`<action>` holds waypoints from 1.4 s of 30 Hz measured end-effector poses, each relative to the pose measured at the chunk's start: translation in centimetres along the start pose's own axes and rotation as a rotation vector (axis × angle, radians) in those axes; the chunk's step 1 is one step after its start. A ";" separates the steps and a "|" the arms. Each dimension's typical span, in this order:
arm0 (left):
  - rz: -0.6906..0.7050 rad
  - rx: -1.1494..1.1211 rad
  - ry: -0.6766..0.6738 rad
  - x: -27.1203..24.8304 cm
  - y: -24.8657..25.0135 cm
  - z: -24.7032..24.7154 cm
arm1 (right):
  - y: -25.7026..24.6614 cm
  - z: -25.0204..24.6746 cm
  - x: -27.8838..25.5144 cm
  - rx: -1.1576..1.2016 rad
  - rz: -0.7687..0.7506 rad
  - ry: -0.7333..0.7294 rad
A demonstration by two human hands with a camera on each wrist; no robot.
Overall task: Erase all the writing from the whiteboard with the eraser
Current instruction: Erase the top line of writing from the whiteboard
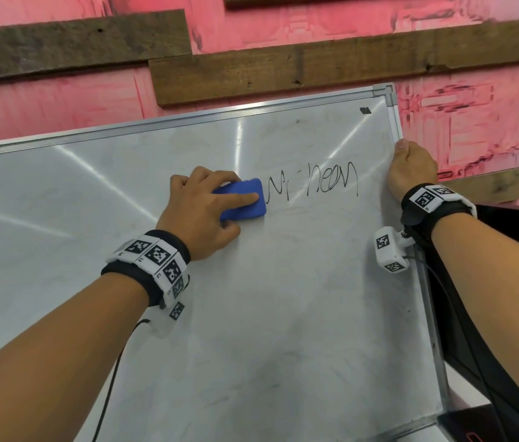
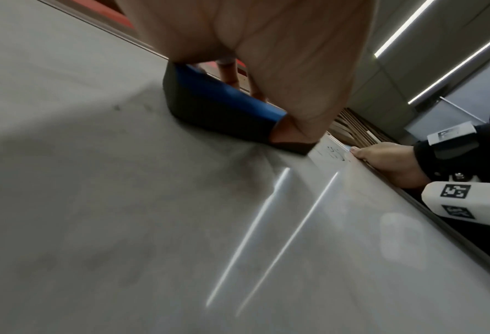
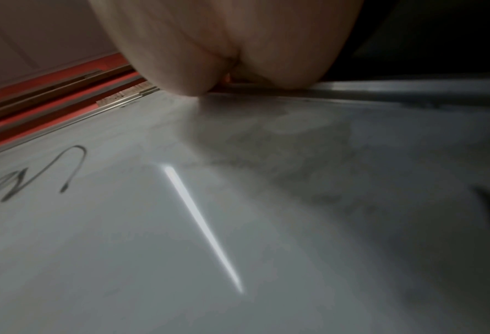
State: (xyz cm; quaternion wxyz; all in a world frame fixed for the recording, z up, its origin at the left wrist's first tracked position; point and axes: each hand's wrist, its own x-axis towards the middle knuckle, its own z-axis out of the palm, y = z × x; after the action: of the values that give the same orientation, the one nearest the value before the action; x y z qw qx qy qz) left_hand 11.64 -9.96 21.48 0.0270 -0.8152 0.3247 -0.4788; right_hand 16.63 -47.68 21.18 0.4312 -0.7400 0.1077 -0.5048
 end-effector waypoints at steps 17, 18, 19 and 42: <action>-0.169 0.010 0.072 1.4 0.3 -0.3 | 0.4 0.2 0.2 -0.002 -0.020 0.019; -0.148 0.010 0.056 1.2 0.6 -0.2 | 0.4 0.2 0.2 0.000 -0.020 0.022; -0.106 0.014 0.029 1.0 0.8 0.0 | 0.4 0.2 0.2 0.002 -0.020 0.024; -0.095 0.052 0.033 1.2 2.0 0.4 | 0.6 0.3 0.3 -0.008 -0.039 0.008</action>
State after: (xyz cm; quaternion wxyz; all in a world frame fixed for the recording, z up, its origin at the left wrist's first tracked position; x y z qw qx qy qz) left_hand 11.40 -12.30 21.47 0.0199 -0.8208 0.2734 -0.5012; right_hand 17.19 -48.03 20.87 0.4179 -0.7418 0.0968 -0.5155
